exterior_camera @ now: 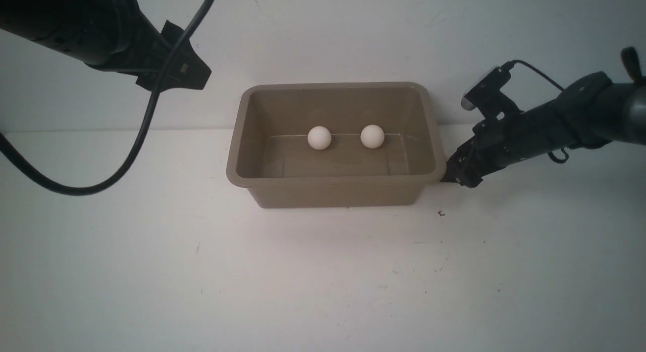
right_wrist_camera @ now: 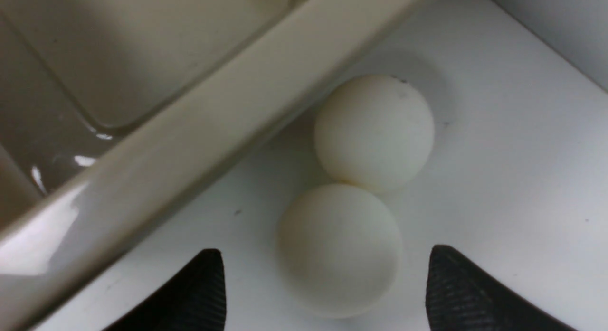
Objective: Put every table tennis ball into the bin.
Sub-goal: Use the right arm to clamp the table tennis ball closest to it
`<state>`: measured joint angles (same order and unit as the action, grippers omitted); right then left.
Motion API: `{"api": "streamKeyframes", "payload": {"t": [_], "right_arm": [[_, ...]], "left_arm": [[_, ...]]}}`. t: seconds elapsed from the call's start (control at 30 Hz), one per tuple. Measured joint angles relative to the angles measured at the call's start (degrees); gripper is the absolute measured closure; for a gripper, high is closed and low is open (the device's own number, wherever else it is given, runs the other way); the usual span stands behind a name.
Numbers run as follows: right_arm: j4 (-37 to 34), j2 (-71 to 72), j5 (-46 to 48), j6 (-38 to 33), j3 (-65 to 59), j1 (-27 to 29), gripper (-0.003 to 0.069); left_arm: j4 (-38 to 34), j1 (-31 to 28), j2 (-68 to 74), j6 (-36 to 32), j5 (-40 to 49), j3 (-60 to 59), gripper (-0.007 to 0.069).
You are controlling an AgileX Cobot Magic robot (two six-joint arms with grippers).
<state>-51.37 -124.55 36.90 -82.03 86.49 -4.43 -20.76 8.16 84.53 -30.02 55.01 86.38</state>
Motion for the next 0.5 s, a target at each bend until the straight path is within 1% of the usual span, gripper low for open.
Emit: {"api": "streamKeyframes", "payload": {"t": [0.2,0.27,0.5], "right_arm": [[-1.0,0.0,-1.4,-1.0,0.0,0.0,0.0181],[-1.2,0.0,-1.6,-1.2,0.0,0.0,0.0209],[-1.5,0.0,-1.4,-1.4,0.0,-0.2,0.0237]], "left_arm": [[0.0,0.0,0.0,0.0,0.0,0.0,0.0134],[0.0,0.0,0.0,0.0,0.0,0.0,0.0134],[0.0,0.0,0.0,0.0,0.0,0.0,0.0134]]}}
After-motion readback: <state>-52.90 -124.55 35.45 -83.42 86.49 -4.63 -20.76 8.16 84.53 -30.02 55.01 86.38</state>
